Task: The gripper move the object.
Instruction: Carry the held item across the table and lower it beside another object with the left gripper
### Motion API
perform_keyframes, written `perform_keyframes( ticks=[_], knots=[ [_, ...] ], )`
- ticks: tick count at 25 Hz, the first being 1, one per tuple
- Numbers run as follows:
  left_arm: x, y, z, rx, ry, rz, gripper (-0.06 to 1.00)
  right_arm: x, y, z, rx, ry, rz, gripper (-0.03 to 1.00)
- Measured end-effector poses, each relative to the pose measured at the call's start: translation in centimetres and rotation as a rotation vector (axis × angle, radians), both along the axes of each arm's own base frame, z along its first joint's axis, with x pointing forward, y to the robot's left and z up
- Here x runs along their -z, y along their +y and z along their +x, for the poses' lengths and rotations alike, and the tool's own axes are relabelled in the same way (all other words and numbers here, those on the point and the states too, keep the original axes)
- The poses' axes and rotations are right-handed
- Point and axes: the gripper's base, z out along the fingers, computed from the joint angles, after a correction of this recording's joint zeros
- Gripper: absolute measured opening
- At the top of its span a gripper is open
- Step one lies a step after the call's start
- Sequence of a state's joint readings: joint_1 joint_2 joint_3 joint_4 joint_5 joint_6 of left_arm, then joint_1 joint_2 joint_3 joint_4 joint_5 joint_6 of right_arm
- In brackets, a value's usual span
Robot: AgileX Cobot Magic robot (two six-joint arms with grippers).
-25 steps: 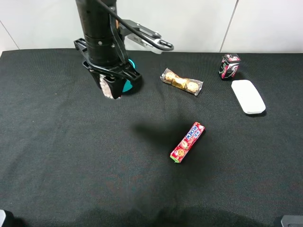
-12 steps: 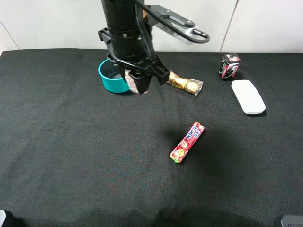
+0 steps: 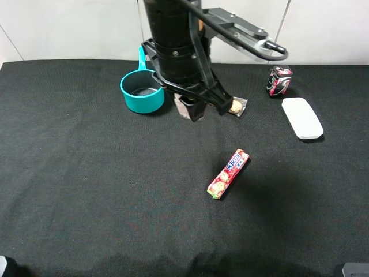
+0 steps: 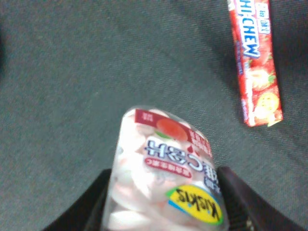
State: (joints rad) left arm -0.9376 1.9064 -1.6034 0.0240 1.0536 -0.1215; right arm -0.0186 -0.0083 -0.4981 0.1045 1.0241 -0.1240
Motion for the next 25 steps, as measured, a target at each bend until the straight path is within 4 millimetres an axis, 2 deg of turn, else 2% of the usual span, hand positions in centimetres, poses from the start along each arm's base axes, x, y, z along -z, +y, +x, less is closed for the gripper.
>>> perform_keyframes(
  ticks=[8, 15, 20, 25],
  knots=[
    [1.4, -5.5, -1.2, 0.094, 0.009, 0.016, 0.50, 0.0, 0.0, 0.0, 0.000, 0.000, 0.000, 0.69],
    [2.6, -9.2, -1.7, 0.149, 0.024, 0.018, 0.50, 0.0, 0.0, 0.0, 0.000, 0.000, 0.000, 0.69],
    [4.1, -11.3, -2.4, 0.171, 0.055, -0.004, 0.50, 0.0, 0.0, 0.0, 0.000, 0.000, 0.000, 0.69],
    [5.5, -12.2, -3.1, 0.186, 0.081, 0.005, 0.50, 0.0, 0.0, 0.0, 0.000, 0.000, 0.000, 0.69]
  ],
)
